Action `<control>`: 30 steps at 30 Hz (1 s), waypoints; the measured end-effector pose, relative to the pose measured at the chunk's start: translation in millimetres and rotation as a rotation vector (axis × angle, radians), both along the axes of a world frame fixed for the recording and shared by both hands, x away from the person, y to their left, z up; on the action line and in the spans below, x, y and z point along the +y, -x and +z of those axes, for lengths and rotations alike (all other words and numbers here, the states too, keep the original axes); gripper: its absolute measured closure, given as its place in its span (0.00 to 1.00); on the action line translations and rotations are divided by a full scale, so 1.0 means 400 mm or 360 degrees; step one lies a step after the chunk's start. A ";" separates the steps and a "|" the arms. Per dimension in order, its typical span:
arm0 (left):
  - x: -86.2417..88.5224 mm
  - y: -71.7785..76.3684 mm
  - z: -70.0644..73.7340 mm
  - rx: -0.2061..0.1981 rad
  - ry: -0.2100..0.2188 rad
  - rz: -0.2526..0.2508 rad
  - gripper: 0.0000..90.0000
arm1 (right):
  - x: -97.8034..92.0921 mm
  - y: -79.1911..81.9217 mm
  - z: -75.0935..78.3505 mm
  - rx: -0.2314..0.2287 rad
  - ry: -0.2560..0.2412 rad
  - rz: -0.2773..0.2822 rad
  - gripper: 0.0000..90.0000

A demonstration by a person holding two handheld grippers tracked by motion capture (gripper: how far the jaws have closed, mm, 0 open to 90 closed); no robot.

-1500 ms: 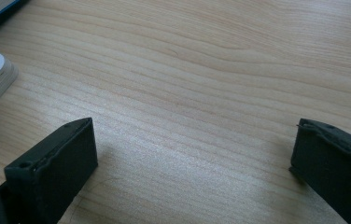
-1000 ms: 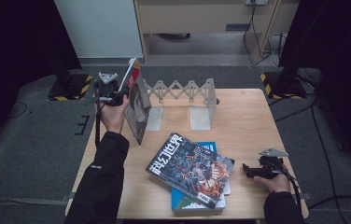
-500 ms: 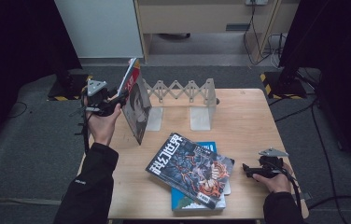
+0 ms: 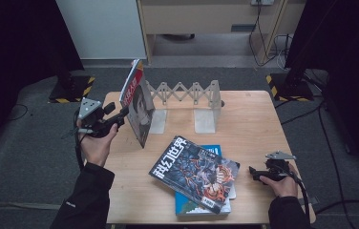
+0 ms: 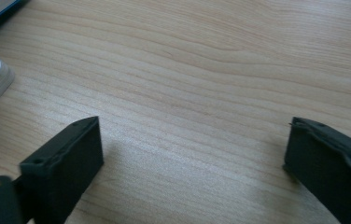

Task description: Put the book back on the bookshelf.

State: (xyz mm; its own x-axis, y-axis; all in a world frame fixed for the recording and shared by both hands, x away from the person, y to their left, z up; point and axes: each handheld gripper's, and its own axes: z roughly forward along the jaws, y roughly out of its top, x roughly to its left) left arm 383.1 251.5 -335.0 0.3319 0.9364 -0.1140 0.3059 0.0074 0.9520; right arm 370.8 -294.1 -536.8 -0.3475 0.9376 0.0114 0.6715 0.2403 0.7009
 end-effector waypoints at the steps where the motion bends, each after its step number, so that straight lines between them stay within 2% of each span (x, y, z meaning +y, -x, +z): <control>1: 0.000 0.007 -0.008 0.0004 0.0010 -0.0007 0.48 | -0.001 0.001 0.003 0.0005 0.0001 -0.0007 0.12; 5: -0.002 0.032 -0.047 0.0046 0.0027 -0.0047 0.45 | -0.002 0.005 0.014 0.0034 -0.0024 -0.0036 0.18; 9: -0.007 0.056 -0.103 0.0111 0.0074 -0.0094 0.43 | 0.001 0.011 0.032 -0.0005 -0.0036 -0.0027 0.21; 13: -0.016 0.068 -0.164 0.0193 0.0087 -0.0124 0.42 | 0.006 0.018 0.051 -0.0057 -0.0083 -0.0033 0.24; 15: -0.017 0.070 -0.194 0.0234 0.0121 -0.0137 0.42 | 0.009 0.023 0.062 -0.0086 -0.0108 -0.0052 0.25; 17: -0.021 0.067 -0.219 0.0285 0.0066 -0.0139 0.41 | 0.015 0.028 0.072 -0.0107 -0.0138 -0.0049 0.26; 22: -0.040 0.068 -0.276 0.0367 0.0055 -0.0203 0.39 | 0.033 0.034 0.094 -0.0155 -0.0182 -0.0006 0.28; 26: -0.057 0.075 -0.316 0.0434 0.0004 -0.0246 0.38 | 0.045 0.038 0.110 -0.0187 -0.0226 0.0002 0.30; 28: -0.063 0.076 -0.331 0.0473 0.0029 -0.0269 0.37 | 0.051 0.041 0.119 -0.0209 -0.0244 0.0002 0.31; 30: -0.069 0.076 -0.342 0.0487 0.0026 -0.0291 0.37 | 0.058 0.045 0.128 -0.0226 -0.0258 0.0011 0.32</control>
